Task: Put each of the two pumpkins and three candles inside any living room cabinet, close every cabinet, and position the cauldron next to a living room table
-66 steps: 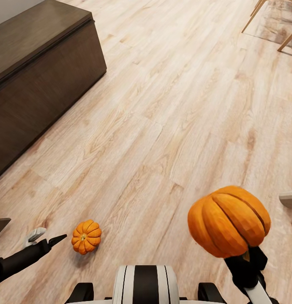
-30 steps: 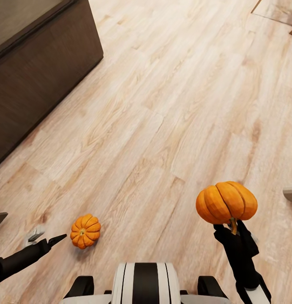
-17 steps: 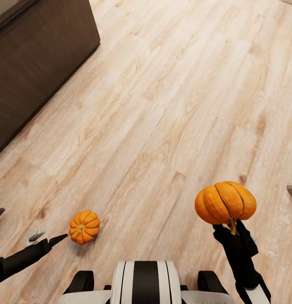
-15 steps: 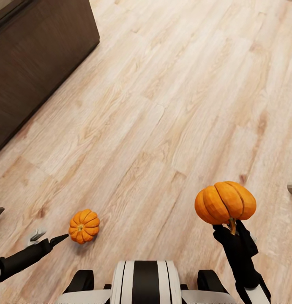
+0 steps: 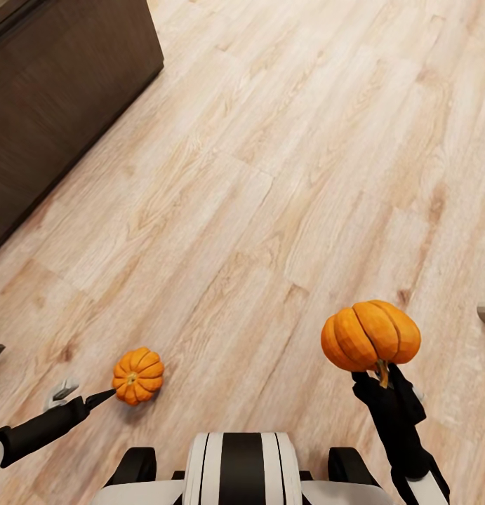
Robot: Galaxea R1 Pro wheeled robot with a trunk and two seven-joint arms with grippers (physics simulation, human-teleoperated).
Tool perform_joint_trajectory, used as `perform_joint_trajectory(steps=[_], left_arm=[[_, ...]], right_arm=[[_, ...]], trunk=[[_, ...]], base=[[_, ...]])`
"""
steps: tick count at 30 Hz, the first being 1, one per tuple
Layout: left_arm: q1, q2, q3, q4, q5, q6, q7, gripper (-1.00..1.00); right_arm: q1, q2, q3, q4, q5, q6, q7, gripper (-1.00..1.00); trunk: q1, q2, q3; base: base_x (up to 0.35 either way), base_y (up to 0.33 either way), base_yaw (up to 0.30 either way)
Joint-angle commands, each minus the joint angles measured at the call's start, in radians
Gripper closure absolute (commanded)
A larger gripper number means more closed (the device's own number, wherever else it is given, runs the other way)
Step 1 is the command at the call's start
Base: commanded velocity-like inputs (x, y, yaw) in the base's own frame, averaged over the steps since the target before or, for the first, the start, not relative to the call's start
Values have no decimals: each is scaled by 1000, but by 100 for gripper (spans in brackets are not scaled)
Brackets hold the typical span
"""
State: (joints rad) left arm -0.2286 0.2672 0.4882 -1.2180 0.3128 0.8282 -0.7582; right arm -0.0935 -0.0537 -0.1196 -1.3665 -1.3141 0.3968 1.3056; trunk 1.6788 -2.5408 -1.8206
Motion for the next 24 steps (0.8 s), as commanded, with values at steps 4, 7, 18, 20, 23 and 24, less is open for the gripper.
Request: perform_joint_trajectory(steps=[4,7,18,20,23,24], left_arm=[[0,0,0,0,0,0,-1,-100],[0,1,0,0,0,0,-1,-100],[0,2,0,0,2,0,-1,-100],[0,2,0,0,2,0,-1,-100],[0,2,0,0,1,0,-1,-100],[0,2,0,0,1,-1,-1,-100]], right_arm=[[0,-1,0,0,0,1,-3,100],[0,-3,0,0,0,2,-3,100],[0,0,1,0,0,2,-5,100],[0,0,1,0,0,2,-5,100],[0,0,1,0,0,2,-5,100],[0,0,1,0,0,2,-5,100]], trunk=[[0,0,0],[0,0,0],[3,-1,-12],[4,-2,-12],[5,-3,-12],[5,-3,-12]], base=[[27,-35,0],[6,-8,0],[0,-1,0],[0,0,0],[0,0,0],[0,0,0]])
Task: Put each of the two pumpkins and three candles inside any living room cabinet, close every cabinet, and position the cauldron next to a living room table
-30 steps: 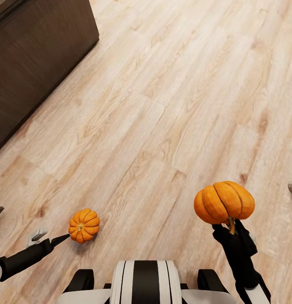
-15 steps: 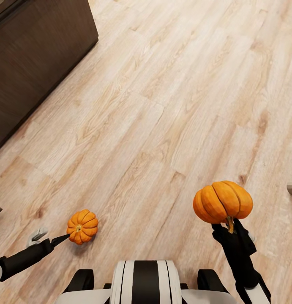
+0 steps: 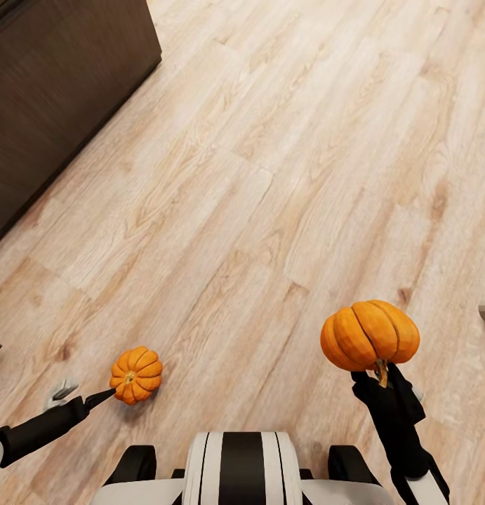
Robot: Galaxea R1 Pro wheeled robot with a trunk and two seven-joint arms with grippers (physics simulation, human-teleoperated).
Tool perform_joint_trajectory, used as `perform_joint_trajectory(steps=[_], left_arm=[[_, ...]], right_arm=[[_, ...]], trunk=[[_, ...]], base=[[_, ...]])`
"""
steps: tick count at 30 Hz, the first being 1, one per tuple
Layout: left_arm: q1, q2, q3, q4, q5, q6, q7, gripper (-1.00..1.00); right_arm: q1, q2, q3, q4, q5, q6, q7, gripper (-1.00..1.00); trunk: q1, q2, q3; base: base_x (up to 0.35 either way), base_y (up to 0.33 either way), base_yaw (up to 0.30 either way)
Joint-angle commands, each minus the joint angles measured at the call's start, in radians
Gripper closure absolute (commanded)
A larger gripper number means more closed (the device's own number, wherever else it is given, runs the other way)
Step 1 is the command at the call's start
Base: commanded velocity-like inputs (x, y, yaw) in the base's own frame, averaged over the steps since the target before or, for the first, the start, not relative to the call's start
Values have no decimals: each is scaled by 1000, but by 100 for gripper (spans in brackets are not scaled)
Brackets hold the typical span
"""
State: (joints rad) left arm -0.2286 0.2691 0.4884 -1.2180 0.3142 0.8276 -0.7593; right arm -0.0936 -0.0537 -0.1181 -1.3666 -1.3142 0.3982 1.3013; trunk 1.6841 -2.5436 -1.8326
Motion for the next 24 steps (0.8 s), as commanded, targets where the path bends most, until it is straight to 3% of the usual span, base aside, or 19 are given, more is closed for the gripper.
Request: perform_joint_trajectory(steps=[1,13,14,16,17,18,19,22,24], left_arm=[[0,0,0,0,0,0,0,-100],[0,1,1,0,0,1,-1,-100],[0,2,1,0,0,1,-1,-100],[0,2,1,0,0,1,-1,-100],[0,2,1,0,0,1,-1,-100],[0,2,1,0,0,1,-1,-100],[0,2,1,0,0,1,-1,-100],[0,2,1,0,0,1,-2,-100],[0,2,1,0,0,1,-2,-100]], right_arm=[[0,0,0,0,0,1,0,100],[0,2,4,1,0,2,-20,100],[-1,3,4,2,0,2,-52,100],[-4,4,3,0,-4,5,-209,100],[-20,3,2,-23,-9,22,-359,100],[-28,4,2,-33,-10,29,-394,100],[-57,5,1,-64,-12,51,-486,100],[-126,6,0,-106,-16,77,-640,100],[-150,7,1,-113,-24,83,-686,100]], trunk=[[0,0,0],[1,-1,0],[1,-1,0],[1,-1,0],[1,-1,0],[1,-1,0],[1,-1,0],[1,-1,0],[1,-1,0]], base=[[0,0,0],[0,0,0],[0,0,0],[0,0,0],[0,0,0],[0,0,0],[0,0,0],[0,0,0],[0,0,0]])
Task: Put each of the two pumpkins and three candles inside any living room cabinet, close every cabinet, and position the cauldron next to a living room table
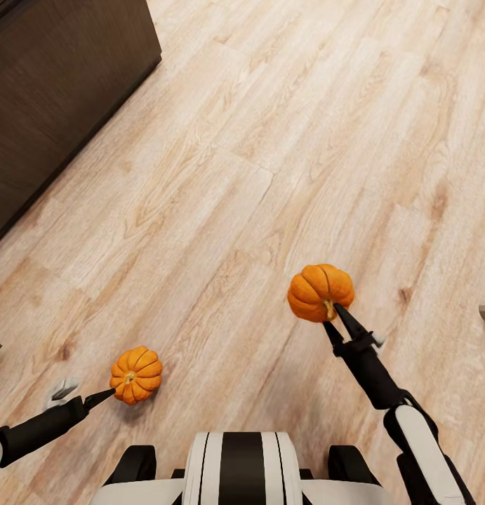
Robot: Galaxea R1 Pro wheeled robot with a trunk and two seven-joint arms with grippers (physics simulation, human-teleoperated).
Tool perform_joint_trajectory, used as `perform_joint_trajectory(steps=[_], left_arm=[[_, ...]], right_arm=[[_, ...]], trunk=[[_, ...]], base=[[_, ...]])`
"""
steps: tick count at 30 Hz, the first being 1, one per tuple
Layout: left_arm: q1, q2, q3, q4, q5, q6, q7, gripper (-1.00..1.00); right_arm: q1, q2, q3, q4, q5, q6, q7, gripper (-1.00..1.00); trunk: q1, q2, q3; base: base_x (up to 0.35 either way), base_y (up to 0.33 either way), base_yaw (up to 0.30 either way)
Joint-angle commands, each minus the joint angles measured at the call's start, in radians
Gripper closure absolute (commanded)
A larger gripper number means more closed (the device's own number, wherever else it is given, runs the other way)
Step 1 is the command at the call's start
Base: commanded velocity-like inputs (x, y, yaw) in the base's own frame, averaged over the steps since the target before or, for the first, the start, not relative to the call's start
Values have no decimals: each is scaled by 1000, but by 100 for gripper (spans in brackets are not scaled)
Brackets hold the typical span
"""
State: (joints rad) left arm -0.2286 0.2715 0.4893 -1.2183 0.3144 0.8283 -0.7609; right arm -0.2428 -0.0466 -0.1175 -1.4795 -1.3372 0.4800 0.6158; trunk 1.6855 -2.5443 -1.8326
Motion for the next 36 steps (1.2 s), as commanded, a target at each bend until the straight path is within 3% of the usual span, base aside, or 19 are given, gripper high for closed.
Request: perform_joint_trajectory(steps=[1,8,18,22,28,31,36], left_arm=[[0,0,0,0,0,0,0,-100],[0,0,0,0,2,2,-1,-100],[0,4,0,0,5,5,-54,-100],[0,4,1,0,8,7,-56,-100],[-1,5,3,0,9,8,-56,-100],[-4,20,3,0,9,11,-53,-100],[-47,28,1,46,6,18,-39,-100]], right_arm=[[-7,0,0,-2,-4,2,-14,100],[-17,0,8,-8,-9,24,-40,100],[-6,-5,167,-40,-8,60,-42,100],[-1,-5,204,-43,-8,63,-41,100],[2,-11,216,-44,-8,64,-41,100],[2,-13,215,-44,-8,65,-41,100],[1,-16,207,-44,-8,76,-41,100]], trunk=[[0,0,0],[0,0,0],[2,-1,0],[2,-1,0],[2,-1,0],[2,-1,0],[2,-1,0]], base=[[0,0,0],[0,0,0],[0,0,0],[0,0,0],[0,0,0],[0,0,0],[0,0,0]])
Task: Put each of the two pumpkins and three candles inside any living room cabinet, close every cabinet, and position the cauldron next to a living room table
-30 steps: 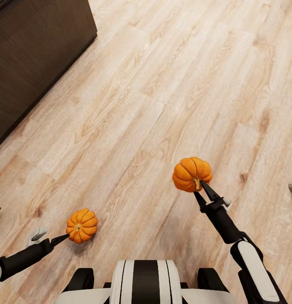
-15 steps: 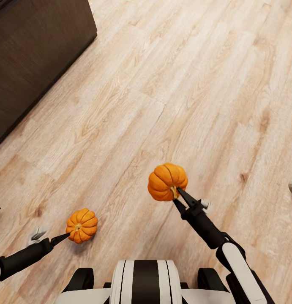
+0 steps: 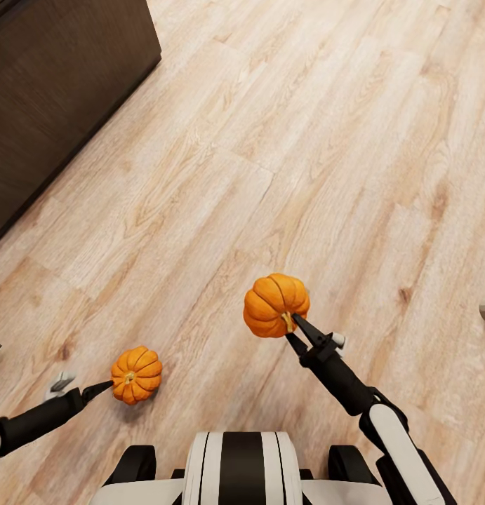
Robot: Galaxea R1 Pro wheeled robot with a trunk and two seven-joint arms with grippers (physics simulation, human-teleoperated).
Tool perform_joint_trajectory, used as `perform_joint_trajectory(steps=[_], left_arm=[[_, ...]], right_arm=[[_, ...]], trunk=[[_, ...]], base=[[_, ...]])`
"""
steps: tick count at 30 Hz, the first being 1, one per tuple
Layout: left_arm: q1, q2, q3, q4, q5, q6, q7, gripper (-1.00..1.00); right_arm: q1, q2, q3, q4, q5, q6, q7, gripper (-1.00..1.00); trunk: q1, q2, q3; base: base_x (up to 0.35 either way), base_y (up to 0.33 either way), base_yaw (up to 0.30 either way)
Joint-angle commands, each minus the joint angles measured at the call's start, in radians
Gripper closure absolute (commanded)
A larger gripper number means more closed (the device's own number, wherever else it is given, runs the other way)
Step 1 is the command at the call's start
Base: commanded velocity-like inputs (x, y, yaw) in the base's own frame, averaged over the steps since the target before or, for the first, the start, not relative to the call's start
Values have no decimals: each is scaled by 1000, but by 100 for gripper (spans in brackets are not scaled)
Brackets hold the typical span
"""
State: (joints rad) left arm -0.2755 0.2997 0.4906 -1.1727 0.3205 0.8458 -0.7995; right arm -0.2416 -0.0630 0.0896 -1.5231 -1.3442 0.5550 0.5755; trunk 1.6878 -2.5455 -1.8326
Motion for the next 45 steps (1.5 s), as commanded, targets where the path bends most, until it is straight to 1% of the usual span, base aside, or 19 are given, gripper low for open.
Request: perform_joint_trajectory(steps=[1,2,3,4,6,8,12,16,22,24,26,29,31,33,43,44,45], left_arm=[[-19,0,0,32,-1,-1,2,-100],[-43,0,-1,70,-2,-3,3,-100],[-85,1,-2,139,-6,-7,4,-100],[-108,0,-2,181,-8,-10,4,-100],[-132,-1,-3,234,-10,-20,4,-100],[-145,-3,-4,262,-10,-29,4,-100],[-149,-3,-4,276,-11,-34,3,-100],[-149,-3,-4,280,-10,-72,1,-100],[-149,-4,-5,281,-11,-83,-2,-100],[-149,-4,-14,281,-11,-84,-3,-100],[-149,-4,-36,281,-11,-87,-4,-100],[-149,-3,-52,281,-8,-116,-10,-100],[-149,-2,-56,281,-7,-136,-13,-100],[-149,-2,-58,281,-6,-142,-14,-100],[-149,-2,-59,281,-6,-146,-15,-100],[-149,-2,-59,281,-6,-147,-14,100],[-149,-2,-59,281,-6,-146,-14,100]], right_arm=[[-1,0,-3,0,0,14,-1,100],[-2,-1,-8,0,1,30,-1,100],[-2,0,-20,0,1,49,-2,100],[-2,0,-27,-1,2,57,-2,100],[-1,-1,-36,-2,2,65,-2,100],[-1,-1,-42,-3,2,69,-2,100],[-2,0,-43,-4,2,71,-2,100],[-3,-1,-44,-5,2,72,-2,100],[-2,0,-44,-5,2,72,-3,100],[-2,0,-44,-5,2,72,-3,100],[-2,0,-44,-5,2,72,-3,100],[-3,1,-44,-5,3,72,-3,100],[-3,0,-44,-5,3,72,-3,100],[-3,0,-44,-5,3,72,-3,100],[-2,-1,-44,-5,2,72,-3,100],[-2,-1,-44,-5,2,71,-3,100],[-2,-1,-44,-5,2,72,-3,100]], trunk=[[0,0,0],[0,0,0],[0,0,0],[0,0,0],[0,0,0],[0,0,0],[0,0,0],[0,0,0],[0,0,0],[0,0,0],[0,0,0],[0,0,0],[0,0,0],[0,0,0],[0,0,0],[0,0,0],[0,0,0]], base=[[0,0,0],[0,0,0],[0,0,0],[0,0,0],[0,0,0],[0,0,0],[0,0,0],[0,0,0],[0,0,0],[0,0,0],[0,0,0],[0,0,0],[0,0,0],[-21,0,0],[-17,0,0],[0,0,0],[0,0,0]])
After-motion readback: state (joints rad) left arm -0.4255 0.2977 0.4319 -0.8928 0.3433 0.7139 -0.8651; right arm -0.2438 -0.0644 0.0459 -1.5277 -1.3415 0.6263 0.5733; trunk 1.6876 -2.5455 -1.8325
